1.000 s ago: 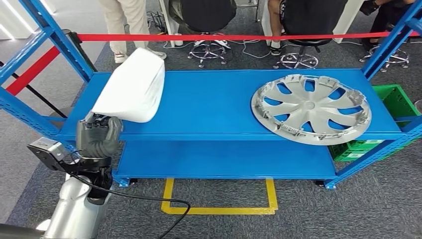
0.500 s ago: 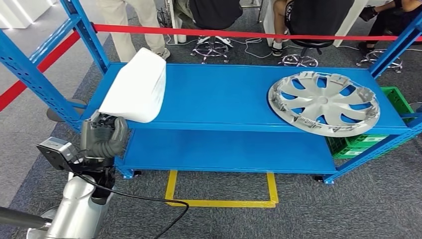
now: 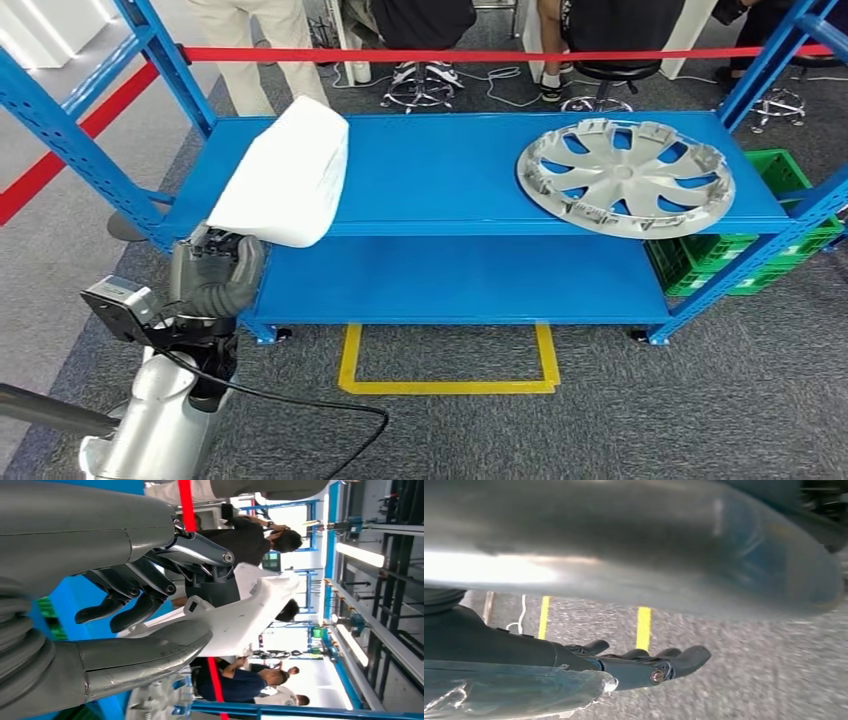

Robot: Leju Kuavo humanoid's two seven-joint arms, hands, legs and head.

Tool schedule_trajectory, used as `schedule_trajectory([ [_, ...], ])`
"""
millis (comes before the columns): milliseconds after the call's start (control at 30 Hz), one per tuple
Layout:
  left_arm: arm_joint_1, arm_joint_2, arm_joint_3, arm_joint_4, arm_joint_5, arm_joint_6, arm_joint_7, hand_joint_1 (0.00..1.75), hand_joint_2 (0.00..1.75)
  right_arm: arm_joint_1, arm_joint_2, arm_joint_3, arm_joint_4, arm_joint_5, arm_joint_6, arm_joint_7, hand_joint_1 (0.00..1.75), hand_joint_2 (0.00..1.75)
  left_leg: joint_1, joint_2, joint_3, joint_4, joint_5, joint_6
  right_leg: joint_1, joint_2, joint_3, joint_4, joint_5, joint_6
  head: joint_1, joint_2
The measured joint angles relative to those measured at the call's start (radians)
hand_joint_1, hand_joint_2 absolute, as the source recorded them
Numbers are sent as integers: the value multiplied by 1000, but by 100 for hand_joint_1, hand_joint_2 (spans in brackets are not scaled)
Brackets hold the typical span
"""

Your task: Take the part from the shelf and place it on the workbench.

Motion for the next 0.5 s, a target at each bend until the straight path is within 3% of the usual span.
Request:
schedule_trajectory([
  [33, 0, 0, -1, 0, 0, -1, 0, 175, 175, 1, 0, 0, 0, -2, 15, 0, 0, 0, 3, 0, -4, 46, -11, -4, -1, -1, -15, 1, 11, 2, 0, 0],
  [67, 0, 0, -1, 1, 0, -1, 0, 175, 175, 1, 0, -1, 0, -5, 30, 0, 0, 0, 6, 0, 7, 61, 1, -8, -3, -2, -30, 1, 23, 5, 0, 0],
  [100, 0, 0, -2, 1, 0, -1, 0, 175, 175, 1, 1, -1, 0, -8, 42, 0, 0, 0, 10, 0, 34, 41, 28, -12, -6, -2, -44, 3, 34, 8, 0, 0],
  [167, -3, 0, -5, 1, 0, -2, 0, 175, 175, 0, 4, -2, 0, -11, 52, 0, 0, 0, 17, 0, 132, -81, 71, -20, -11, -1, -70, 8, 53, 19, -1, 0],
  [200, -5, 0, -8, 1, 0, -2, 0, 175, 175, -1, 6, -2, 0, -11, 54, 0, 0, 0, 18, -1, 181, -154, 70, -19, -11, 0, -80, 12, 62, 26, -2, 0],
  [267, -7, -1, -14, 1, 0, -3, 0, 175, 175, -1, 7, -3, 0, -11, 56, 0, 0, 0, 16, -3, 229, -235, 52, -5, -11, 1, -92, 15, 81, 40, -3, 0],
  [333, -7, -1, -16, 2, 1, -3, 0, 175, 175, 2, 7, -4, 0, -12, 57, 0, 0, 0, 13, -2, 215, -238, 59, 18, -15, 1, -98, 12, 97, 53, -1, 0],
  [367, -7, -2, -17, 2, 2, -3, 1, 175, 175, 3, 7, -5, 0, -12, 57, 1, 0, 0, 13, 0, 206, -236, 68, 28, -17, 1, -104, 19, 84, 58, 0, 0],
  [400, -7, -2, -18, 2, 2, -3, 1, 175, 175, 4, 7, -6, 0, -12, 57, 1, 0, 0, 13, 1, 195, -236, 79, 38, -17, 0, -115, 44, 51, 62, 2, 0],
  [500, -7, -3, -22, 2, 4, -4, 1, 175, 175, 4, 7, -7, 0, -12, 58, 2, 0, 0, 8, 2, 151, -235, 117, 52, -15, -1, -162, 232, -99, 67, 9, 0],
])
